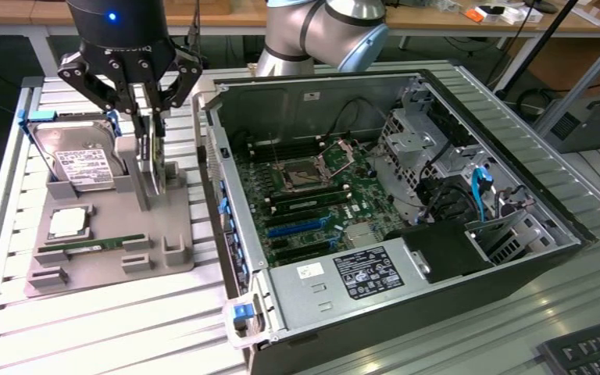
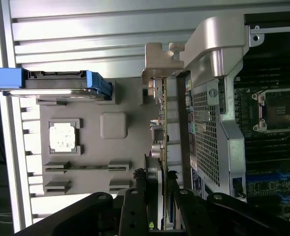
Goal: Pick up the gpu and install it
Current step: 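Pick up the gpu and move the gpu toward the slot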
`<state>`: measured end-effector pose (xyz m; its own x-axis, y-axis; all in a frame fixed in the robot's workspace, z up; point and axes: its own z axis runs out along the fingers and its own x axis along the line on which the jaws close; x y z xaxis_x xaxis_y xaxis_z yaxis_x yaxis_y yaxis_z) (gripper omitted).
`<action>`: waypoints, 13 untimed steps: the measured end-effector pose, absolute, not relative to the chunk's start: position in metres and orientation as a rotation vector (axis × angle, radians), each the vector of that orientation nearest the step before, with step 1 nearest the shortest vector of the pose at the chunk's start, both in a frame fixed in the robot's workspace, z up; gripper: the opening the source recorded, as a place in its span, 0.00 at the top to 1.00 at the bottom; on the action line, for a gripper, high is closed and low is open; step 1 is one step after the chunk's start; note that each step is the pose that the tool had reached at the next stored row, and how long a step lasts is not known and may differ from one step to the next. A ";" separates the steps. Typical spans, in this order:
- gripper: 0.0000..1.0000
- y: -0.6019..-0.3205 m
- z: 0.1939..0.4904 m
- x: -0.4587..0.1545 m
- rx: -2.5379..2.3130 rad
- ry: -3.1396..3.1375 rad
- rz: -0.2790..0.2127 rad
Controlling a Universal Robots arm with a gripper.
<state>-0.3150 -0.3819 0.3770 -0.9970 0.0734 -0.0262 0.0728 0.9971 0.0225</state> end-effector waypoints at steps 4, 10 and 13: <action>0.73 -0.382 0.378 -0.315 0.114 3.112 0.036; 0.73 -0.382 0.380 -0.315 0.114 3.112 0.039; 0.73 -0.382 0.381 -0.315 0.114 3.112 0.040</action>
<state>-0.3149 -0.3819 0.3812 -0.9970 0.0735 -0.0259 0.0728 0.9970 0.0266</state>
